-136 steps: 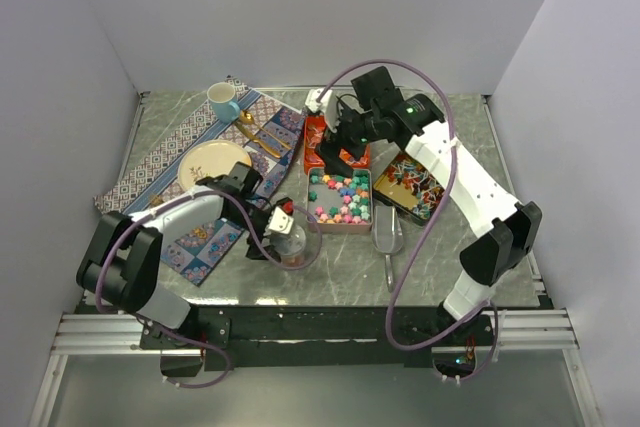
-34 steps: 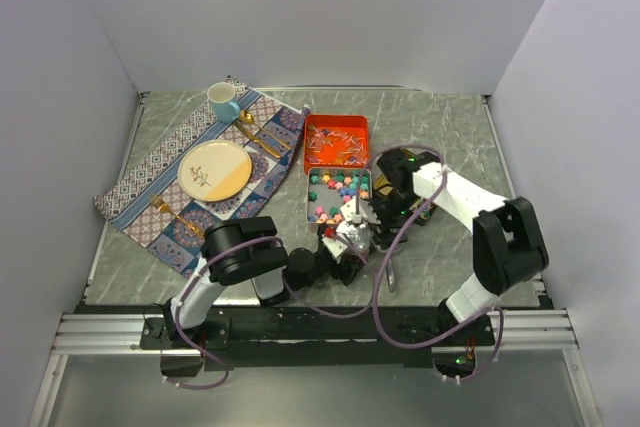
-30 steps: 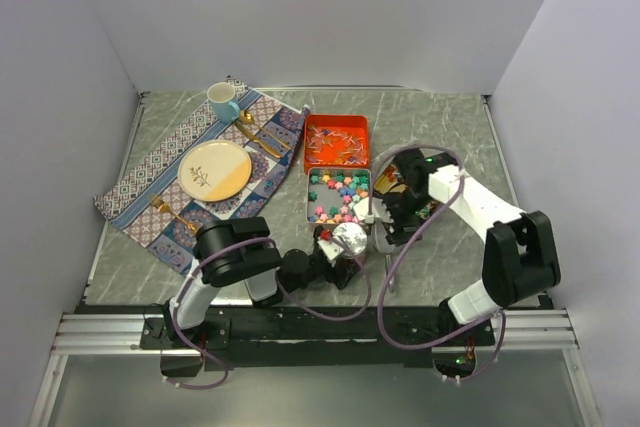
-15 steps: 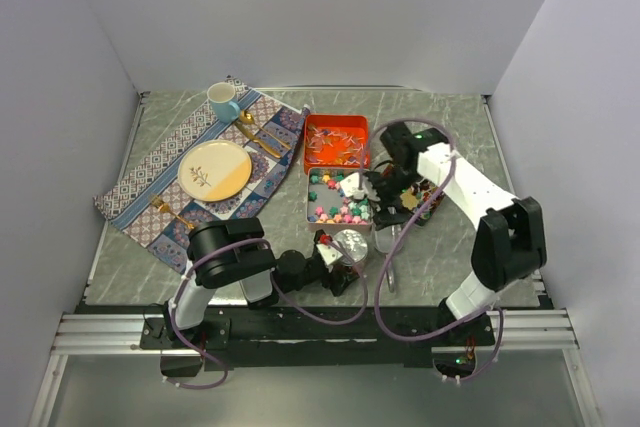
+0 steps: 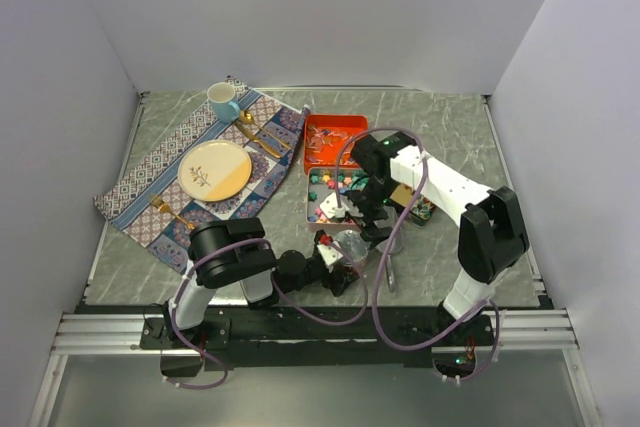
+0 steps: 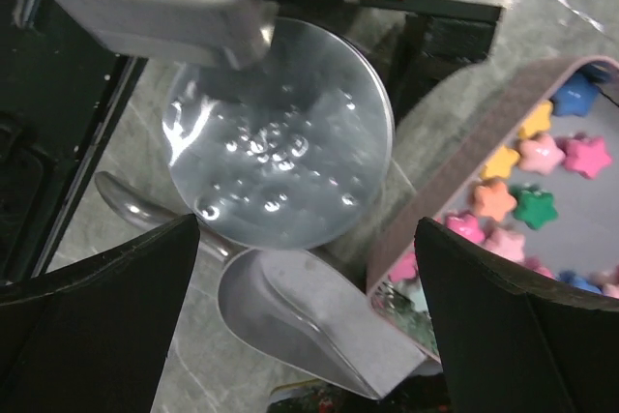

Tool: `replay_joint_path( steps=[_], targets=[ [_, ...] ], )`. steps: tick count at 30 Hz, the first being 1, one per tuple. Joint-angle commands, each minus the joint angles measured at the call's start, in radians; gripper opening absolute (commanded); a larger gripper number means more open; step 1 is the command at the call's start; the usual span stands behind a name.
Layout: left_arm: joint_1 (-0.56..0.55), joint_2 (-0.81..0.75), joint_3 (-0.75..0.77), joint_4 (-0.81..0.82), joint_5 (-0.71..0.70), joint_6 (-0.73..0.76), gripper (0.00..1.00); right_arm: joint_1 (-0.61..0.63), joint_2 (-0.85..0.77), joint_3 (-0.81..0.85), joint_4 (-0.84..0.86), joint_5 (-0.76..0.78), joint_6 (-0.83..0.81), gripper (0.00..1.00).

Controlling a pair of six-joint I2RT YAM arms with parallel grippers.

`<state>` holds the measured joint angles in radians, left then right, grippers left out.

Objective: Pack the candies
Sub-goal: Screw the bottle lid onto the packing bottle.

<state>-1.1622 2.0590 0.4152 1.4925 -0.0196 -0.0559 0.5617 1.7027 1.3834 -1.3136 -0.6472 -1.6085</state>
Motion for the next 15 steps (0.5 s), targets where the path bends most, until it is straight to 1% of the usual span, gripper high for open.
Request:
replay_joint_path(
  steps=[1,7,8,9,13,15],
  targets=[
    [-0.007,0.047,-0.004,-0.044,0.023,-0.042,0.01,0.026,-0.015,-0.021,-0.122,0.018,-0.002,1.0],
    [-0.007,0.05,-0.003,-0.057,0.023,-0.059,0.01,0.044,-0.089,-0.107,-0.11,0.038,0.015,1.0],
    [-0.007,0.05,-0.001,-0.061,0.023,-0.062,0.01,0.05,-0.127,-0.125,-0.107,0.041,0.024,1.0],
    [-0.007,0.05,0.0,-0.064,-0.006,-0.07,0.01,0.055,-0.149,-0.145,-0.104,0.047,0.033,1.0],
    [-0.005,0.053,0.002,-0.075,-0.025,-0.076,0.01,0.081,-0.267,-0.283,-0.09,0.066,0.085,1.0],
    [-0.004,0.056,0.008,-0.095,-0.031,-0.091,0.01,0.086,-0.339,-0.316,-0.093,0.073,0.123,1.0]
  ],
)
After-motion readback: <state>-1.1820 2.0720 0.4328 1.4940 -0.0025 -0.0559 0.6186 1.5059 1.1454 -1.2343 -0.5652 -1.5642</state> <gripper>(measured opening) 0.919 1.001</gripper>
